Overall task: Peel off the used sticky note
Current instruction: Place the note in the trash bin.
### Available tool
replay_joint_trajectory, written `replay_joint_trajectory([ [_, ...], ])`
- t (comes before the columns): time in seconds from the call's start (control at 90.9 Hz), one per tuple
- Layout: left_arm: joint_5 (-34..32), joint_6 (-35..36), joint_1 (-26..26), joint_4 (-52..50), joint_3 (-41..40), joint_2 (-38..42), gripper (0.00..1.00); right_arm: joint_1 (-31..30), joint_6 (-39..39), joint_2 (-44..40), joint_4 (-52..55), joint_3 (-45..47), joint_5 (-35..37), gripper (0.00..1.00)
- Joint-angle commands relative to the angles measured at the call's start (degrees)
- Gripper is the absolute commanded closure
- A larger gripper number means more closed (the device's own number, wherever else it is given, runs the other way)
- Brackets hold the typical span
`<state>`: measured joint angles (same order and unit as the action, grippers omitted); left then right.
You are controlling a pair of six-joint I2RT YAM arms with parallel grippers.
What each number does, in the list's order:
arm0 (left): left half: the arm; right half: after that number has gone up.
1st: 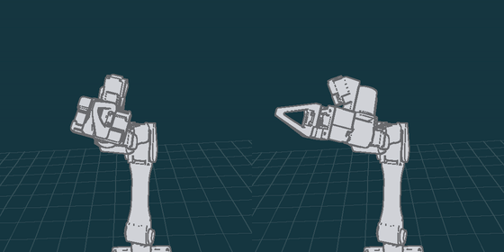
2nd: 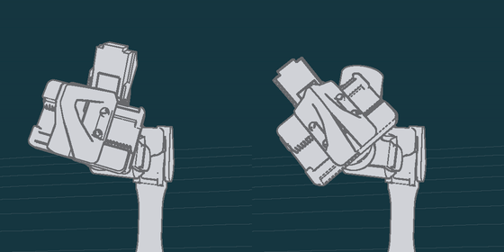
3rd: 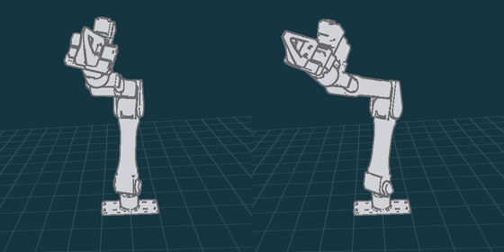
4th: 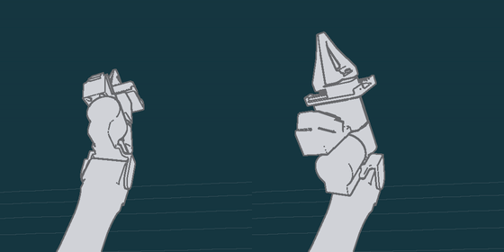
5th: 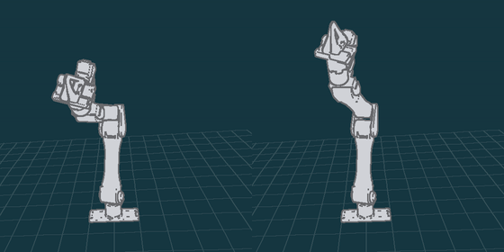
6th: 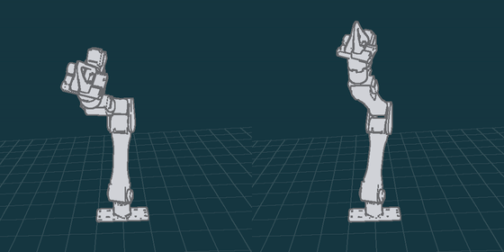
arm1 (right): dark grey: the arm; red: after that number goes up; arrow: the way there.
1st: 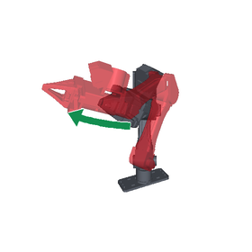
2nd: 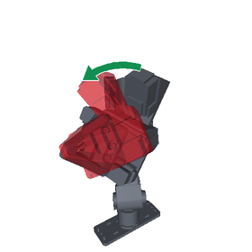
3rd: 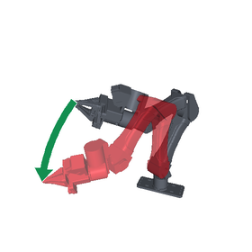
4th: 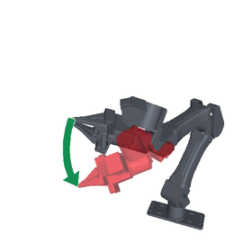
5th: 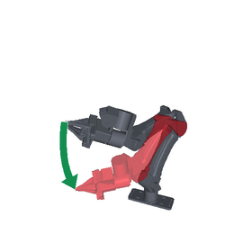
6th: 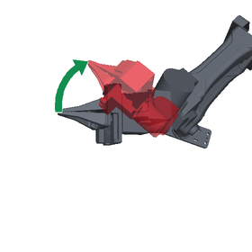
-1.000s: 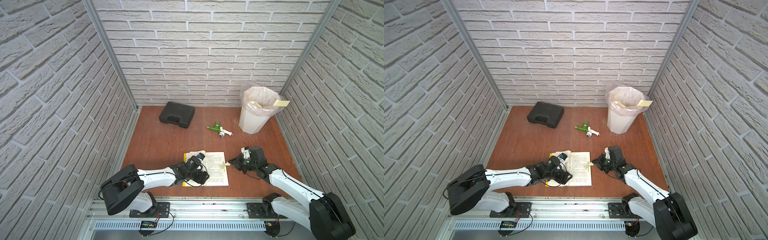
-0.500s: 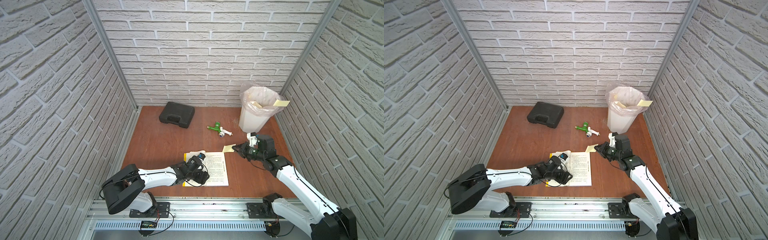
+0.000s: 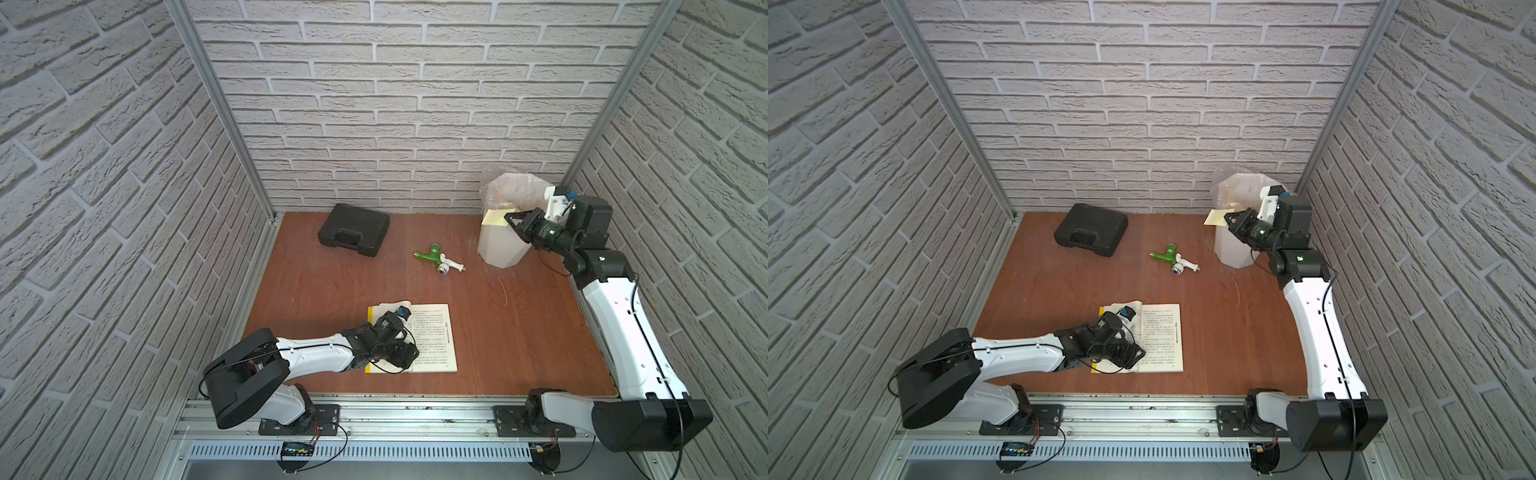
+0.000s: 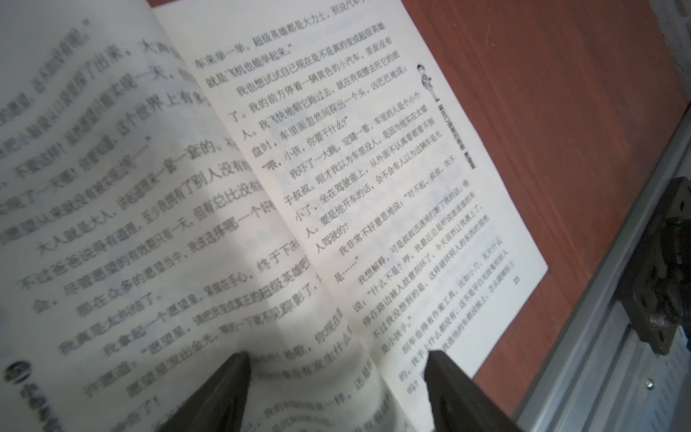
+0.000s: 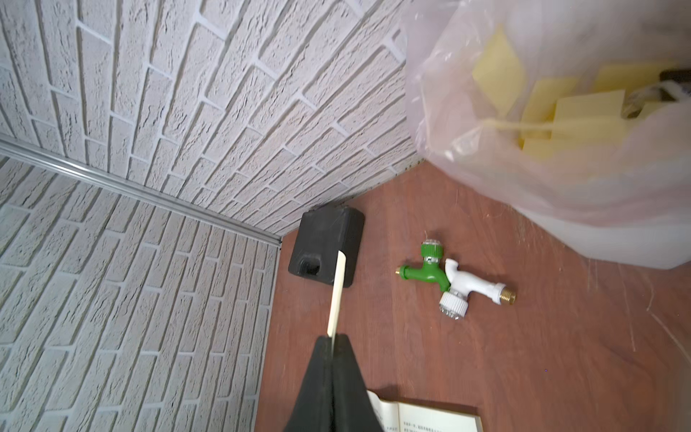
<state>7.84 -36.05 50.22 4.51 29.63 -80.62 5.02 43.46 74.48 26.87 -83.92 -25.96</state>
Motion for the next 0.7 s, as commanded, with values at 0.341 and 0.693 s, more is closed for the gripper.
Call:
replay_joint_trajectory([
  [0.341,0.02,-0.23,0.71,-2.9,-1.41,0.84,0.22,7.55,-3.49,21.75,3.97,-21.52,3.36,0.96],
  [0.693,-1.08,-0.51,0.69,-2.7,-2.07,2.77,0.22,9.65,-8.21,34.46,14.15,-39.03,5.96,0.87],
])
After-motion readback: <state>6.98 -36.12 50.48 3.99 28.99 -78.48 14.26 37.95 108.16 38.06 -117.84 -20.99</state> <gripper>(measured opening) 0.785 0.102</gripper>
